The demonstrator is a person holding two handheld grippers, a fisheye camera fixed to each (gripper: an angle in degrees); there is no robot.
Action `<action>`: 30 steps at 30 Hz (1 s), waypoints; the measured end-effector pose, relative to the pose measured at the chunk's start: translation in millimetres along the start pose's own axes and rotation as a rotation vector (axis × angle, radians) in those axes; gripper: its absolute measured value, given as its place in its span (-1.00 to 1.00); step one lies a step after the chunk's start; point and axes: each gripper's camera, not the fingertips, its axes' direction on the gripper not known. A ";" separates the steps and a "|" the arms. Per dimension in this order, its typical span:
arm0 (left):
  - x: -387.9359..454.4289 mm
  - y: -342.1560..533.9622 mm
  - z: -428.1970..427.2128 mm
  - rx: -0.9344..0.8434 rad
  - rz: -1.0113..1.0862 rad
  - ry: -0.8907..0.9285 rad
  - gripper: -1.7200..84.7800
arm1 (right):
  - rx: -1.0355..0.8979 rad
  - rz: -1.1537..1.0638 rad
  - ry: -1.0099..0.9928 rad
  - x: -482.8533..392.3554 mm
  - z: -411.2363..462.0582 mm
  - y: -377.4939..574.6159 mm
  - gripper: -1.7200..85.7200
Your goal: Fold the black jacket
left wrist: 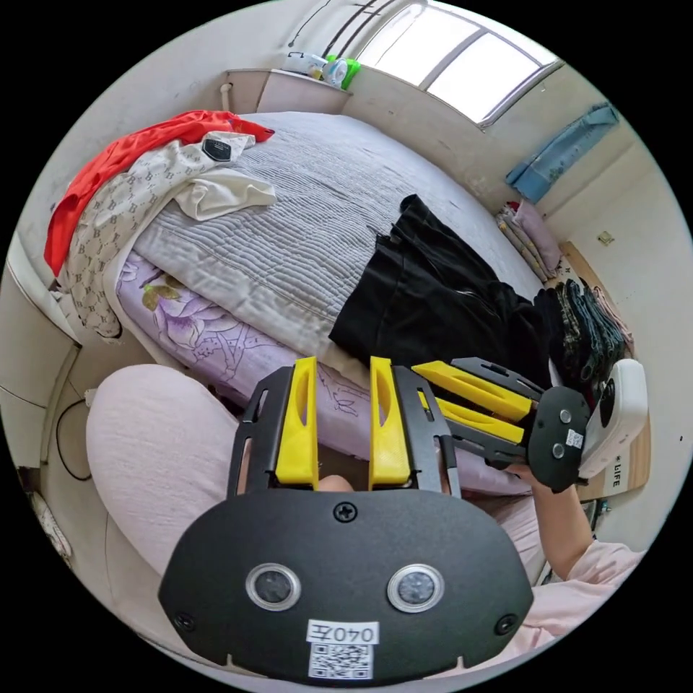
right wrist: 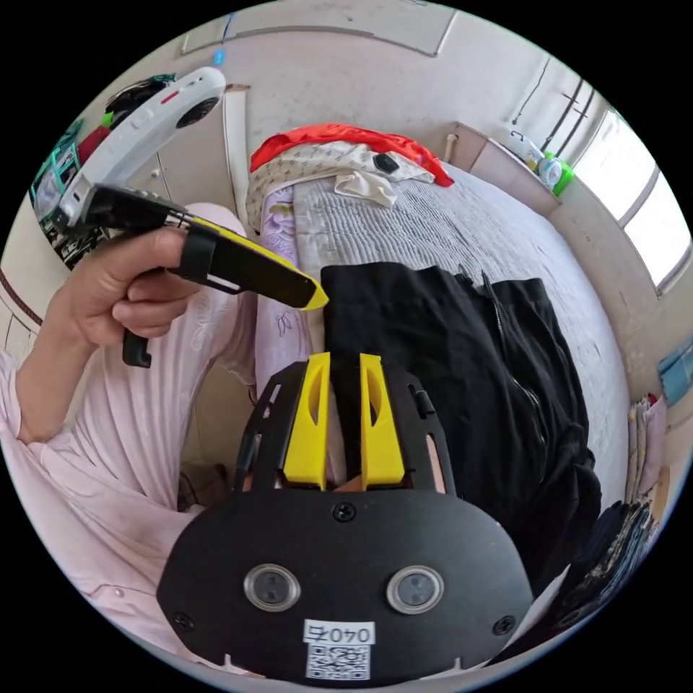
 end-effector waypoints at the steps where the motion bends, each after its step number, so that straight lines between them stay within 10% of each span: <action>1: -3.2 -1.0 1.3 -0.006 -0.001 0.024 -0.81 | -0.009 0.026 -0.002 3.6 3.6 -3.2 -0.84; 24: -63.3 4.3 -18.1 0.152 -0.042 0.298 -0.76 | 0.196 0.265 -0.180 118.8 -69.0 -46.2 -0.97; 30: -55.3 -27.3 6.8 0.090 0.097 0.271 -0.94 | 0.038 0.141 -0.125 150.3 -75.3 -81.2 -0.73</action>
